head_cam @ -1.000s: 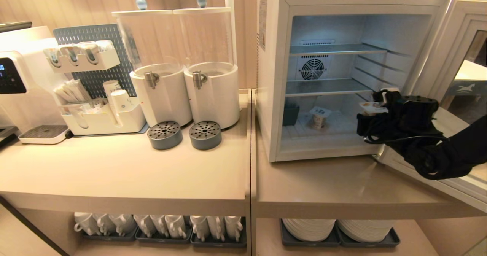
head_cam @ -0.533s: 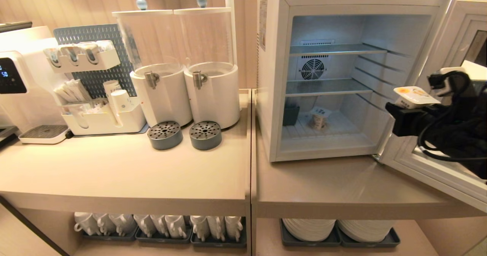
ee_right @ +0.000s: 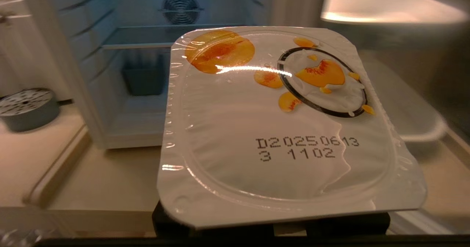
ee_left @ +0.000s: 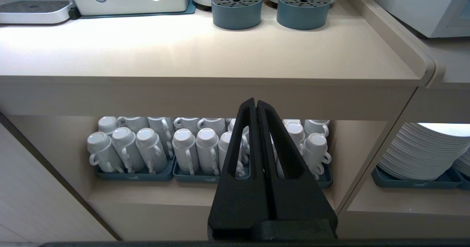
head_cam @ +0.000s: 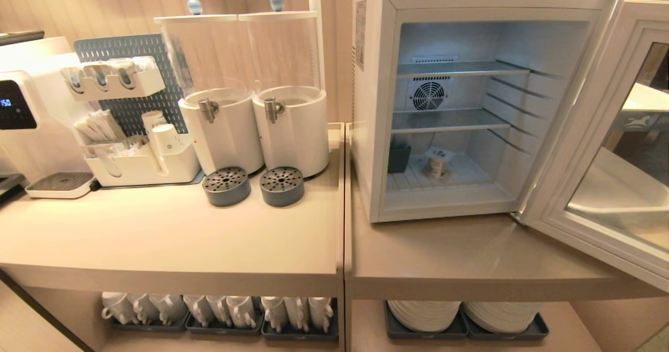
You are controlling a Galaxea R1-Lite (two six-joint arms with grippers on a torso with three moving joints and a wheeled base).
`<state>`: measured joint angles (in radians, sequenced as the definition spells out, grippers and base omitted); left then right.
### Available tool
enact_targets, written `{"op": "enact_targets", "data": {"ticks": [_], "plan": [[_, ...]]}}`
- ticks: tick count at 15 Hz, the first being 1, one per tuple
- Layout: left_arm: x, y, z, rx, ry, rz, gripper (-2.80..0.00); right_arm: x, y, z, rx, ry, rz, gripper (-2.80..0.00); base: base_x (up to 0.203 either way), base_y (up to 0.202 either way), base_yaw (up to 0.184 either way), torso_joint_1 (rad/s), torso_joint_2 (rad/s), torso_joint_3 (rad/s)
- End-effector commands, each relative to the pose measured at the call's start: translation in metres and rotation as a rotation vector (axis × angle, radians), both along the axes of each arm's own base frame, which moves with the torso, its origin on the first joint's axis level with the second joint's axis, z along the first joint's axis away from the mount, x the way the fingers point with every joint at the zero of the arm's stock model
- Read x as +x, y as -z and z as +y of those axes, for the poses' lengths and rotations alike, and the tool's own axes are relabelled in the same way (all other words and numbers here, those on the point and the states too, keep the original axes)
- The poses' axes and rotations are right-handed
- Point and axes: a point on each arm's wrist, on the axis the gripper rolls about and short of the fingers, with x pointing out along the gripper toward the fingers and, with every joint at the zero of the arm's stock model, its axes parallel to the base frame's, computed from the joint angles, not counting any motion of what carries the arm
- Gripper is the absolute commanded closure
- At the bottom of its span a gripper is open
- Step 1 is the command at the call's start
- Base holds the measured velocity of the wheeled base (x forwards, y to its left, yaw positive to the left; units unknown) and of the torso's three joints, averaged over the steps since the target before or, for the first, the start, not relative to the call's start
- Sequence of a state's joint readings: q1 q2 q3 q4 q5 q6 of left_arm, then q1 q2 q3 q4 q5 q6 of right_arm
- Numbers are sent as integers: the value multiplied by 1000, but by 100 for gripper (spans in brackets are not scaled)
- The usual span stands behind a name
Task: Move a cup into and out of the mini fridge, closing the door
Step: Place the yoghurt on the table
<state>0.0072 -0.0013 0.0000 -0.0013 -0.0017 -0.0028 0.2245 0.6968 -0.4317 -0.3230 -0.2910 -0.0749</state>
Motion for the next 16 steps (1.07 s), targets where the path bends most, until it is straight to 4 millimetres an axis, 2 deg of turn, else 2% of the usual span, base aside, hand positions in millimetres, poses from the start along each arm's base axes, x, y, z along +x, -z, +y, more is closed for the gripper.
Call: {"op": "enact_targets", "data": {"ticks": [1, 3, 4, 7, 8, 12, 14, 16], "plan": [[0, 0, 0, 0, -1, 1, 0, -49, 8, -14, 44, 144, -124, 0, 0, 0, 0, 0, 0, 0], [0, 0, 0, 0, -1, 1, 0, -62, 20, -17, 43, 307, -137, 0, 0, 0, 0, 0, 0, 0], [0, 0, 0, 0, -1, 1, 0, -72, 27, -18, 43, 324, -160, 0, 0, 0, 0, 0, 0, 0], [0, 0, 0, 0, -1, 1, 0, -105, 61, -16, 36, 274, -244, 0, 0, 0, 0, 0, 0, 0], [0, 0, 0, 0, -1, 1, 0, -111, 72, -15, 36, 251, -264, 0, 0, 0, 0, 0, 0, 0], [0, 0, 0, 0, -1, 1, 0, -86, 133, -11, 16, 127, -87, 0, 0, 0, 0, 0, 0, 0], [0, 0, 0, 0, -1, 1, 0, -85, 137, -10, 37, 72, -47, 0, 0, 0, 0, 0, 0, 0], [0, 0, 0, 0, -1, 1, 0, -87, 147, -8, 5, -33, 118, 0, 0, 0, 0, 0, 0, 0]]}}
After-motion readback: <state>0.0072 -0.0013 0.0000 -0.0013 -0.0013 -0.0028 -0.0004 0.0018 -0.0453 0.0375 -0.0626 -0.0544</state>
